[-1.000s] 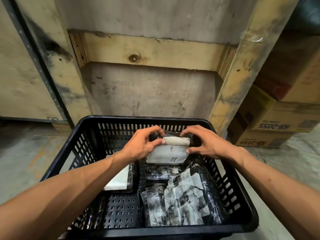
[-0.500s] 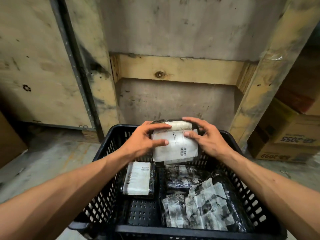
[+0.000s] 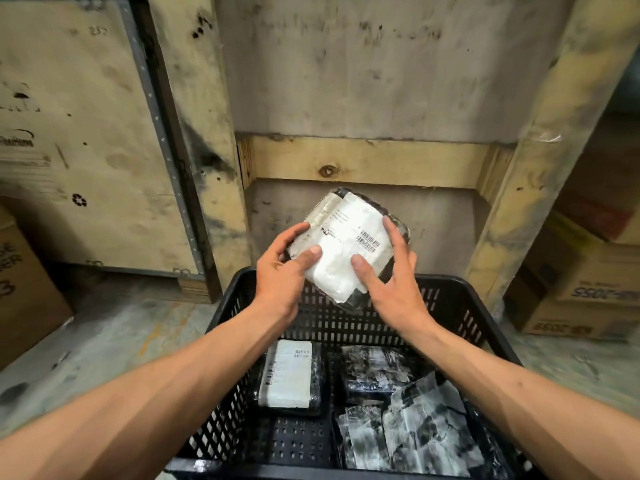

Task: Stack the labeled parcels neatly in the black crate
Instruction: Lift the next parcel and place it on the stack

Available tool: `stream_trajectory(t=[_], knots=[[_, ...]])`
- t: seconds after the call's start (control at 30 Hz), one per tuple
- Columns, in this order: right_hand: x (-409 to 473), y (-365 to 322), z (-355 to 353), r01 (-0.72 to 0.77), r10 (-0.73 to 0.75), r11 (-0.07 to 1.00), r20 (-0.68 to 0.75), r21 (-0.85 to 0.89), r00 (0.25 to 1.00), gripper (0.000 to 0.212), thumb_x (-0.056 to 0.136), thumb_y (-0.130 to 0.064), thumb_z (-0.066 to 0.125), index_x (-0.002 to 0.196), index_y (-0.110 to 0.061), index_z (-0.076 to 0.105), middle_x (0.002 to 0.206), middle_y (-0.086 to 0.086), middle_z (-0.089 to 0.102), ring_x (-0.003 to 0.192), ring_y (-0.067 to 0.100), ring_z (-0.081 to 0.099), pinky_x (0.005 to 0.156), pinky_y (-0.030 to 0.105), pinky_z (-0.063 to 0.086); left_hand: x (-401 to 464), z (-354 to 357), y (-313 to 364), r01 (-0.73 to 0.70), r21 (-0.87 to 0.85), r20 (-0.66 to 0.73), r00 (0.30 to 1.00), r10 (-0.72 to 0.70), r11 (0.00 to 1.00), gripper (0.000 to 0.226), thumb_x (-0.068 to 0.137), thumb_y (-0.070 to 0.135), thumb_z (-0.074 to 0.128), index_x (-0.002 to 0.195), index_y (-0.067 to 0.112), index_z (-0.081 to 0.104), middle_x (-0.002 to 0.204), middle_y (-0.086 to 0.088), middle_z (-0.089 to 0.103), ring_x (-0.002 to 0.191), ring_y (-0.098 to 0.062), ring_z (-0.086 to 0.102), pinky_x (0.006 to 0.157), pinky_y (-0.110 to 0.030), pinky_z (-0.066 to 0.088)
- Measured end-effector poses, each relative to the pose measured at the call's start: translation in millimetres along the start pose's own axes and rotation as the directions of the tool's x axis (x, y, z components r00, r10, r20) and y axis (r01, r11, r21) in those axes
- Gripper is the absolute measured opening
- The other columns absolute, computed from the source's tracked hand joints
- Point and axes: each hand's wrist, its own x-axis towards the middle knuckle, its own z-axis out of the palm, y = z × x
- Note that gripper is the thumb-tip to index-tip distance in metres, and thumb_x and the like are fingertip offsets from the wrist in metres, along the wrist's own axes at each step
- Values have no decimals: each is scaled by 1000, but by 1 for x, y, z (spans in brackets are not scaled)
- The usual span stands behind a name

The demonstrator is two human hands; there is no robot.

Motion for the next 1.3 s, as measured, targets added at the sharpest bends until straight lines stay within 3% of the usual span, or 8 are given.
stream_trajectory(t=[0.13,0.3,0.47,0.6,0.73,0.87,1.03,1.3], knots=[[15,-17,-4,1,17,990,-128,141,992,62,85,-36,84,140,-44,57,139,6,41,128,17,53,109,37,51,-10,-3,-1,58,65,171,983,-69,996,53,87,5,78,128,37,69,116,8,77,100,-22,76,67,-31,63],[27,-20,-24,-49,34,952,53,303,998,56,77,-27,90,127,-43,70,142,12,52,126,33,62,94,54,59,-1,-23,23,-200,619,439,890,-124,760,85,78,55,81,143,70,29,137,21,54,121,3,58,94,-11,46],[15,-14,-16,-77,38,975,184,210,982,62,75,-40,88,131,-51,64,138,4,44,122,30,60,84,47,64,1,-23,20,-88,468,458,875,-157,879,87,83,27,85,148,57,36,141,17,53,113,-4,68,82,-22,59],[0,4,-7,-68,52,997,282,47,958,85,78,-51,84,148,-59,37,145,-5,36,127,11,51,89,18,58,-9,-34,3,-7,412,389,906,-169,911,87,86,14,81,151,51,37,136,19,52,112,-6,69,79,-25,61],[-14,17,4,-117,100,993,381,22,919,94,76,-63,82,148,-69,23,158,-2,38,141,22,47,113,49,46,-6,-47,1,28,446,356,912,-206,895,89,86,12,80,154,45,34,141,13,53,114,-3,68,81,-22,59],[-15,24,10,-143,129,990,420,3,898,93,80,-62,80,152,-63,22,160,-3,35,144,21,42,116,52,42,-3,-65,-2,11,680,405,828,-388,733,120,79,29,87,157,51,-1,141,31,41,118,12,59,88,-10,51],[-29,47,20,-210,209,976,477,-52,854,99,83,-61,76,159,-53,13,159,1,34,144,22,41,118,52,39,-6,-80,-19,42,819,330,782,-528,573,141,66,45,92,150,56,-21,167,7,20,148,-19,33,121,-49,32],[-46,84,43,-217,464,861,536,-460,705,95,90,-71,56,156,-59,-13,160,15,29,151,32,27,125,43,21,-13,-110,-54,146,919,158,714,-682,366,144,68,42,87,146,50,-33,170,-9,9,156,-30,8,125,-59,9]])
